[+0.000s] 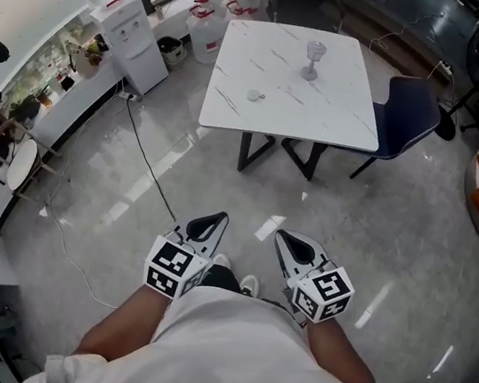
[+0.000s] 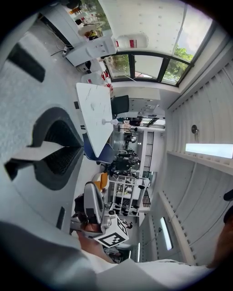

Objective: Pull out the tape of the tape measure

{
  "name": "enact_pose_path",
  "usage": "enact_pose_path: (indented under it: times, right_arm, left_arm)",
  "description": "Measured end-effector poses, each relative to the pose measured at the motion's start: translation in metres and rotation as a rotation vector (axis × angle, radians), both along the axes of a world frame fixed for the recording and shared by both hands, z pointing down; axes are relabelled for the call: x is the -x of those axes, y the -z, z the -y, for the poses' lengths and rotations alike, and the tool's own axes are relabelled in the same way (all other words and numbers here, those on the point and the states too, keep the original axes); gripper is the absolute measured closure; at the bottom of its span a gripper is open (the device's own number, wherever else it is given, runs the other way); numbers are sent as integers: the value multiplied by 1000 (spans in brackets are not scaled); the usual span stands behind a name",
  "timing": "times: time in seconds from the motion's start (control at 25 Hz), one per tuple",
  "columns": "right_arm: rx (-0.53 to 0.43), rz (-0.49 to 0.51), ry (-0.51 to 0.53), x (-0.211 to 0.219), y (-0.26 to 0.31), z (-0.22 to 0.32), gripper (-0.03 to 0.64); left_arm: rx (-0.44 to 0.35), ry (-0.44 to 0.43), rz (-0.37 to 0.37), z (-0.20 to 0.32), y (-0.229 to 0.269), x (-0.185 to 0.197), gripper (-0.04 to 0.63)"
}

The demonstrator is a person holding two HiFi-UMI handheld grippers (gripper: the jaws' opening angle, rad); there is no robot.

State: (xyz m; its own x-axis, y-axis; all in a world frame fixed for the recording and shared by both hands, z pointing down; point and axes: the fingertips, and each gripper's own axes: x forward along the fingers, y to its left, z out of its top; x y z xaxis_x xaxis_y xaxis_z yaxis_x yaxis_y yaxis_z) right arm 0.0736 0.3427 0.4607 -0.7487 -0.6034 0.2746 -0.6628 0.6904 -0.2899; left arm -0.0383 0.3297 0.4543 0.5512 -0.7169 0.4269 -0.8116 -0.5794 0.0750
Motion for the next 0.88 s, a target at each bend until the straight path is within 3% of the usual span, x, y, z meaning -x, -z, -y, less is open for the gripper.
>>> enact_pose_path:
  times: [0.48, 0.88]
  right_arm:
    - [0, -43, 3, -6, -10, 50, 612]
    - [4, -71, -28, 15, -15, 152, 612]
  left_arm:
    - [-5, -33, -26, 59, -13, -14, 588]
    - [-15, -54, -37, 166, -15, 10, 588]
